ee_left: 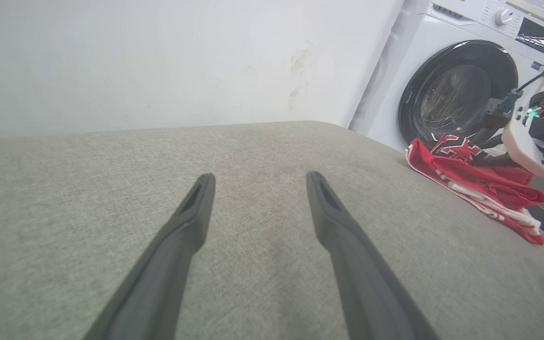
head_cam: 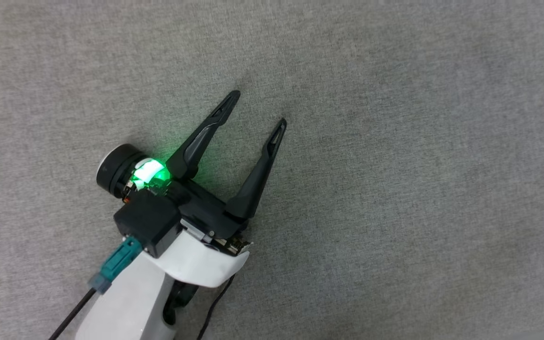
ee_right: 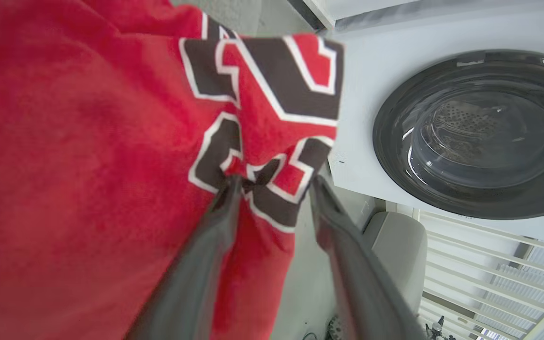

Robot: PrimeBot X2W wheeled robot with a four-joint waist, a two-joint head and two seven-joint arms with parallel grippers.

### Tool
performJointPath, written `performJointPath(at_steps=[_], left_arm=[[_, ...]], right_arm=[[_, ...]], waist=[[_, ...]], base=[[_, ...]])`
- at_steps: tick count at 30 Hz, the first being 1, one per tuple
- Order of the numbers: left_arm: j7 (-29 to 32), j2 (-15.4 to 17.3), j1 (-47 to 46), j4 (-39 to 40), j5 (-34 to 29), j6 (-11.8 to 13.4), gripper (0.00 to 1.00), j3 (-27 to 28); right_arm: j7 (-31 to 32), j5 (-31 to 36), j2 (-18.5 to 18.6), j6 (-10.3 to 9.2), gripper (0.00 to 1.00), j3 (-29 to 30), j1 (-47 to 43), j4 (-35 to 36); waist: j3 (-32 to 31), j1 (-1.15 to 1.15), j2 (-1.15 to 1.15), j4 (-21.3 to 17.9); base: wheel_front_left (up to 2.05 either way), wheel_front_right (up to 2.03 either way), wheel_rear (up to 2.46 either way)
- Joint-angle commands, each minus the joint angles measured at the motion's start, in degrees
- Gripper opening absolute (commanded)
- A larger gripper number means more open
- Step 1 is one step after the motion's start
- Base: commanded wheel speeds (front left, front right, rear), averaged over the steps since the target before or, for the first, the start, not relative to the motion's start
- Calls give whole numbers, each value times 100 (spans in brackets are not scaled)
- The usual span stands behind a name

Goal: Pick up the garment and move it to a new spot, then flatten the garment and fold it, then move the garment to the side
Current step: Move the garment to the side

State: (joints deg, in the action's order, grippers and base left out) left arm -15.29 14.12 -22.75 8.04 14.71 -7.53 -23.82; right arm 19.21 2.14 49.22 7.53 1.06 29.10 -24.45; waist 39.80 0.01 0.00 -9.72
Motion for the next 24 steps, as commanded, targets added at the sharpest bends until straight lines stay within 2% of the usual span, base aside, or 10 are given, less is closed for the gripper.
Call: performJointPath(at_steps=[1, 10, 15, 24], left_arm=[[27, 6, 133, -68, 12, 13, 100, 37], [21, -295, 596, -247, 79, 12, 100, 406], [10, -462, 1051, -398, 0, 12, 100, 959], [10, -695, 1959, -349, -312, 13, 100, 1926]], right_arm=[[-32, 33, -57, -8, 100, 34, 75, 14], [-330, 9, -398, -9, 100, 305, 148, 427], [-717, -171, -961, -8, 100, 408, -74, 863], [-1596, -618, -2353, -8, 100, 433, -882, 1799]], waist=[[-186, -1, 0, 30], [-1242, -1, 0, 264], [-1987, -1, 0, 465], [-2969, -1, 0, 717]], base=[[0, 0, 0], [0, 0, 0], [0, 0, 0], [0, 0, 0]])
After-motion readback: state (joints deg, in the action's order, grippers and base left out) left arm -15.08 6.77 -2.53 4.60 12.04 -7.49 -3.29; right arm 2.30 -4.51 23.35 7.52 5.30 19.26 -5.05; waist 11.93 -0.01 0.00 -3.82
